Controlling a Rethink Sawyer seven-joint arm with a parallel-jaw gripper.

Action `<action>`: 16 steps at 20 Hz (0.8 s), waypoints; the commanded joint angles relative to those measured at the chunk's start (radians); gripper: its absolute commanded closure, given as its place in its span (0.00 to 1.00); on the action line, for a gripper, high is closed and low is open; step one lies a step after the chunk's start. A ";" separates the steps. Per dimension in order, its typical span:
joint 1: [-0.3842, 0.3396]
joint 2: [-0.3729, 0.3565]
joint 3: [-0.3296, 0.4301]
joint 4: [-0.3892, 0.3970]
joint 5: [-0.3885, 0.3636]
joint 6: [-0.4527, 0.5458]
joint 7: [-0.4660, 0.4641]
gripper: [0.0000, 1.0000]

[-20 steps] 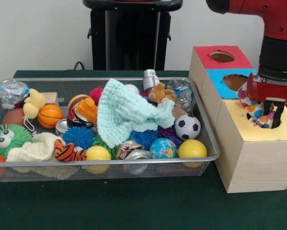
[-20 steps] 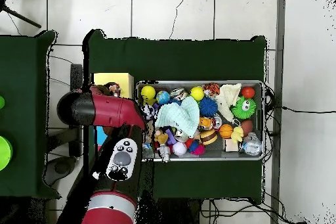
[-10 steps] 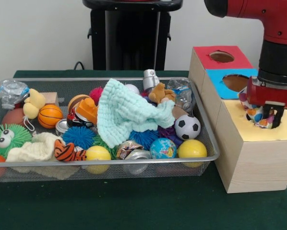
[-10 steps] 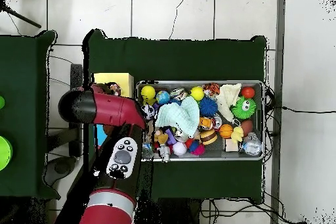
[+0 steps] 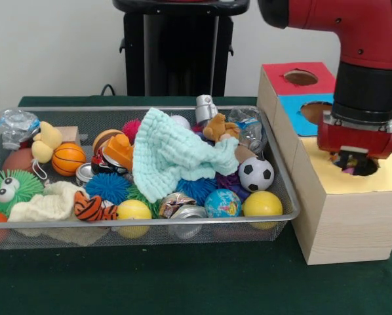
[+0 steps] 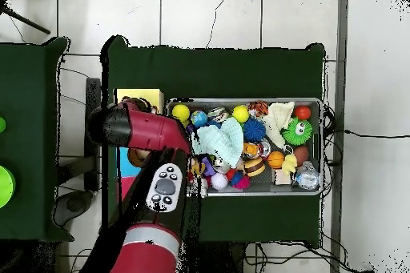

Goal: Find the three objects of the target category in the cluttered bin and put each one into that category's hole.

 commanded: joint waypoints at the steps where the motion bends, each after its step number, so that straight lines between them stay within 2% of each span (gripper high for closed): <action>1: -0.172 0.156 0.128 0.030 -0.133 -0.154 0.009 1.00; 3: -0.204 0.174 0.164 0.026 -0.151 -0.147 0.000 1.00; 7: -0.292 0.228 0.262 0.011 -0.216 -0.224 -0.014 1.00; 10: -0.342 0.255 0.316 -0.011 -0.275 -0.239 -0.024 1.00; 12: -0.353 0.259 0.328 -0.021 -0.308 -0.244 -0.013 1.00; 14: -0.328 0.260 0.295 -0.038 -0.332 -0.248 0.023 1.00; 15: -0.310 0.260 0.273 -0.048 -0.359 -0.273 0.068 0.00; 16: -0.304 0.259 0.265 -0.050 -0.363 -0.274 0.074 0.00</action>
